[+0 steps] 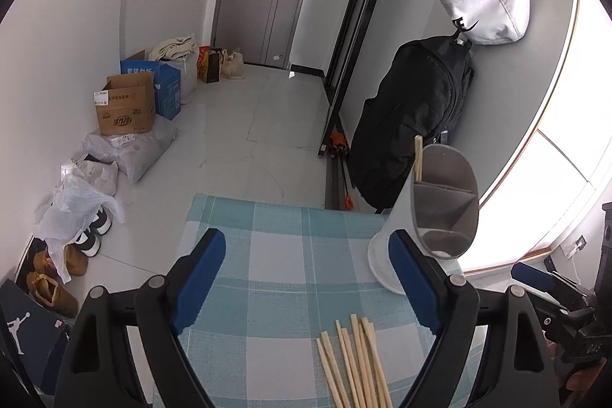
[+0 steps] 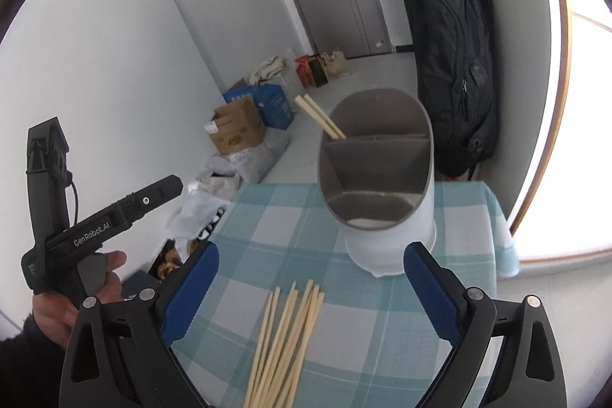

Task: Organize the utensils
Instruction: 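Lower the right gripper onto the remaining chopsticks and close it, then grasp one chopstick with the left gripper while the right gripper holds its chopsticks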

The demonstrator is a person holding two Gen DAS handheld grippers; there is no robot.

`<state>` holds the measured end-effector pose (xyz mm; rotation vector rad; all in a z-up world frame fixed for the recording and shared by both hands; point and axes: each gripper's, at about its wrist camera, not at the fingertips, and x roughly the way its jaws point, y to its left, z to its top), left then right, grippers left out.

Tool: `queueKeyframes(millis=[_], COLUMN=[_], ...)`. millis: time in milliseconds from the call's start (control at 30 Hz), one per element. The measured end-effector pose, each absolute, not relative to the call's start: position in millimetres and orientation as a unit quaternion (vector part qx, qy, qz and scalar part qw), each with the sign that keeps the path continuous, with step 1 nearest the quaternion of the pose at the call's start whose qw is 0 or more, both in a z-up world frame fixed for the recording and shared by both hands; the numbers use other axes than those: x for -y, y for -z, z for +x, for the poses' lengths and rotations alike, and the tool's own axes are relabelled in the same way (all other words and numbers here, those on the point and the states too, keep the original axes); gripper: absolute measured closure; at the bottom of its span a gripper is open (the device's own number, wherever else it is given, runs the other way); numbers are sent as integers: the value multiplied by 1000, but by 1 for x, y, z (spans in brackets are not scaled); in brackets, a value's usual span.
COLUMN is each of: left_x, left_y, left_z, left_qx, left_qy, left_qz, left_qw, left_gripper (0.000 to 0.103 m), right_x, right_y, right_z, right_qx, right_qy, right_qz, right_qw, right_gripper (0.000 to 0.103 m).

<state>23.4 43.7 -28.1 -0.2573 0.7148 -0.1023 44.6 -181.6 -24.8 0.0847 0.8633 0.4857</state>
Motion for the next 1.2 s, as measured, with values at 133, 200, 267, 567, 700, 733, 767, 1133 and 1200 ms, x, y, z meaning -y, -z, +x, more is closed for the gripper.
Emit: queueKeyframes(millis=[133, 200, 267, 567, 700, 733, 767, 1133, 1200], left_x=[-55, -63, -72, -103, -107, -107, -107, -108, -107], left_y=[46, 53, 57, 58, 67, 68, 68, 73, 74], left_z=[20, 20, 22, 18, 21, 21, 22, 21, 22], left_qx=[-364, -372, -381, -382, -393, -395, -398, -408, -410], left_qy=[48, 40, 35, 17, 20, 22, 22, 26, 25], left_qz=[-135, -144, -163, -207, -214, -218, -220, -214, -212], left_qw=[920, 916, 909, 901, 894, 892, 891, 887, 887], left_gripper=[19, 19, 19, 19, 19, 19, 19, 19, 19], right_x=[171, 160, 147, 98, 89, 87, 86, 83, 83], right_y=[55, 71, 87, 141, 148, 150, 150, 150, 149], right_z=[49, 54, 62, 92, 94, 94, 93, 95, 96], right_qx=[-464, -492, -520, -594, -595, -596, -595, -587, -579], right_qy=[-227, -232, -234, -218, -203, -202, -202, -204, -202], right_qz=[30, 19, 5, -89, -122, -129, -133, -132, -126], right_qw=[856, 839, 822, 770, 768, 767, 766, 772, 780], right_gripper=[5, 7, 20, 56, 71, 72, 73, 95, 97])
